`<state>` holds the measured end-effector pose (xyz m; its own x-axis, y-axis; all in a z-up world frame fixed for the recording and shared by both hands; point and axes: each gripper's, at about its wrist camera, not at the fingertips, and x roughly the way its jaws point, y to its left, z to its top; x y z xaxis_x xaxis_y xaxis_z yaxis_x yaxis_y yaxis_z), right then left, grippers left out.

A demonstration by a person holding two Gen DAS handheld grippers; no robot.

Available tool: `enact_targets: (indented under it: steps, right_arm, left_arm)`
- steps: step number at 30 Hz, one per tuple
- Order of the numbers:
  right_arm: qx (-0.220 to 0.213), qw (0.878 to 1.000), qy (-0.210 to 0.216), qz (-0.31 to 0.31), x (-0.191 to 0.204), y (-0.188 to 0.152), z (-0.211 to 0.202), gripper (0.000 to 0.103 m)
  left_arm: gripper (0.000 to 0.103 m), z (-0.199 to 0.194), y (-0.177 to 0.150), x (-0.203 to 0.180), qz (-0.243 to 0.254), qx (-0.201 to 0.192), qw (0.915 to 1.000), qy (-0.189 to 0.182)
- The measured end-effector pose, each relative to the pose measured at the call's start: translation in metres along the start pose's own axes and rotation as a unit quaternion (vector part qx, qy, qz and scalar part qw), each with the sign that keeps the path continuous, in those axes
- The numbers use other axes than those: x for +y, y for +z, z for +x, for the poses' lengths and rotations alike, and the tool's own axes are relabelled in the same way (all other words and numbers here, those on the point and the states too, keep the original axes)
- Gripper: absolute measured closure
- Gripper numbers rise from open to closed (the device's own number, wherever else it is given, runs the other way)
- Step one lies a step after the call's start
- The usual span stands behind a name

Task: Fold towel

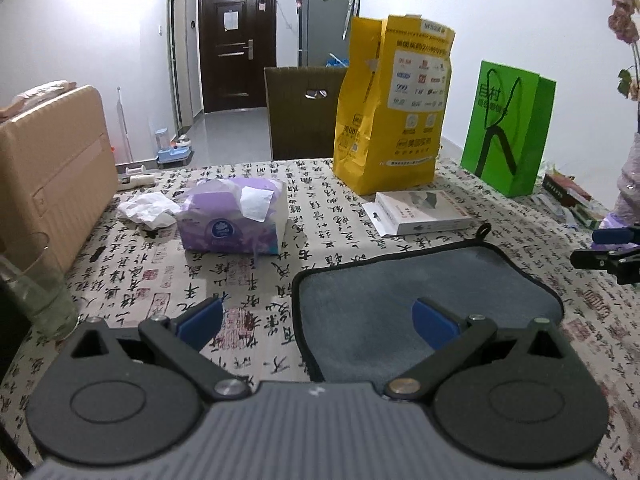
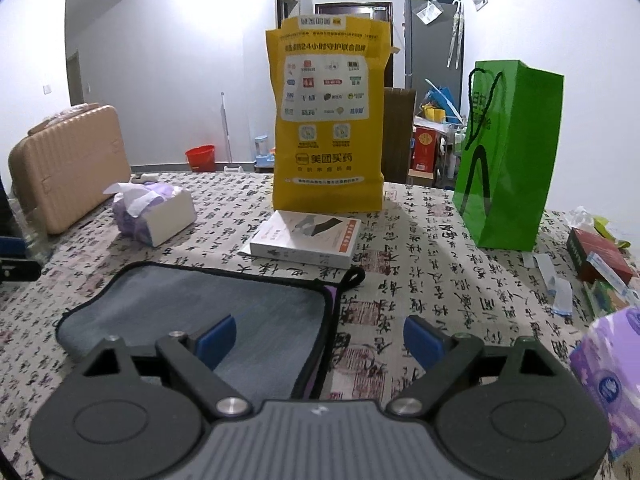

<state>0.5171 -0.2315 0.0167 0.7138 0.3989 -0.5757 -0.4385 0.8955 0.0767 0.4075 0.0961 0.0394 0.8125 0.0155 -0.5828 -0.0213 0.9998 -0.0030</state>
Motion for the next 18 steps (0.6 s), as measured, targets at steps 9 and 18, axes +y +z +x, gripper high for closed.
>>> enact_targets:
  steps: [9,18]
  right_arm:
    - [-0.021,1.0,0.013,0.004,0.015,-0.017,-0.047,0.007]
    - [-0.039,0.999,0.015,0.003,0.029,-0.034,-0.088,0.003]
  left_arm:
    - [0.0,-0.043,-0.018,-0.003,-0.002,-0.014,0.9999,0.0]
    - [0.0,-0.085,-0.041,-0.012,0.001,-0.028,0.9996,-0.005]
